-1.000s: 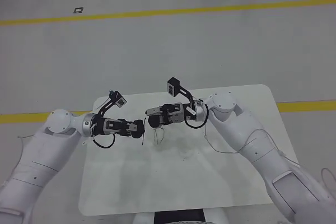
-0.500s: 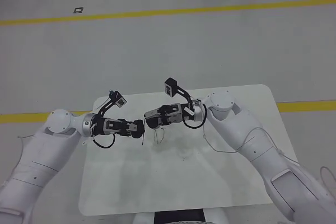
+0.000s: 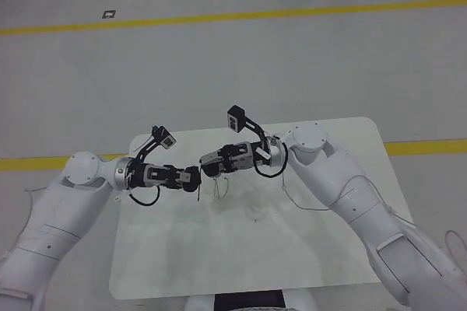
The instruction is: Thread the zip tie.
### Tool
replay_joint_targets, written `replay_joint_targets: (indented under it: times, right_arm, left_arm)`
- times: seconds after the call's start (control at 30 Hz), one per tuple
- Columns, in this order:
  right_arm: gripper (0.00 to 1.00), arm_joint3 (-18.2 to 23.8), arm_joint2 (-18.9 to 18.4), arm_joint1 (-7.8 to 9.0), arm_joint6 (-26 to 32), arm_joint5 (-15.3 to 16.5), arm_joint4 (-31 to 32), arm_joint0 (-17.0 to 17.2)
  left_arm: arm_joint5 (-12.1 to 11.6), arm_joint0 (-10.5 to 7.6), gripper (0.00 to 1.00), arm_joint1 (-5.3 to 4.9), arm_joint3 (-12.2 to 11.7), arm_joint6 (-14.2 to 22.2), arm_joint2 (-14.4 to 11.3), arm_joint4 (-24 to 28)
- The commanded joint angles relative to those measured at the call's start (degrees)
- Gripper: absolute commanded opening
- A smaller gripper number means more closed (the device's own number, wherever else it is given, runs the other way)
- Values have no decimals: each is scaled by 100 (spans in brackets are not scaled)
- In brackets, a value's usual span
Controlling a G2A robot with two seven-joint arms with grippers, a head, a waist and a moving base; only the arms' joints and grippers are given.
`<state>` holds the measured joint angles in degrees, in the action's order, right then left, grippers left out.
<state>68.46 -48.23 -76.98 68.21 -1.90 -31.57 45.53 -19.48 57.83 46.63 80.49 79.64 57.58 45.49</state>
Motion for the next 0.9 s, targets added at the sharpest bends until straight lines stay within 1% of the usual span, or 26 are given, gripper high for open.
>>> replay_joint_targets:
  times: [0.0, 0.3, 0.4, 0.5, 0.57, 0.6, 0.67, 0.7, 0.73, 0.87]
  right_arm:
    - [18, 13, 6, 2, 25, -17, 36, -4]
    - [18, -29, 71, -16, -6, -63, 131, 0]
    - [22, -85, 91, -30, -10, -63, 127, -18]
    - [22, -125, 111, -50, 1, -47, 70, -34]
    - [20, -146, 121, -63, 14, -26, 26, -43]
    - [17, -158, 128, -70, 18, -20, 19, -53]
    - [9, -173, 137, -79, 28, -9, 7, -66]
    - [2, -183, 141, -84, 34, -3, 3, -73]
    - [0, -186, 143, -87, 38, 0, -1, -78]
    - [0, -202, 145, -99, 45, 11, -12, -93]
  left_arm:
    - [0, 0, 0, 0, 0, 0, 0, 0]
    - [0, 0, 0, 0, 0, 0, 0, 0]
    - [0, 0, 0, 0, 0, 0, 0, 0]
    - [0, 0, 0, 0, 0, 0, 0, 0]
    - [0, 0, 0, 0, 0, 0, 0, 0]
    - [0, 0, 0, 0, 0, 0, 0, 0]
    - [0, 0, 0, 0, 0, 0, 0, 0]
    - [0, 0, 0, 0, 0, 0, 0, 0]
    - [0, 0, 0, 0, 0, 0, 0, 0]
    - [0, 0, 0, 0, 0, 0, 0, 0]
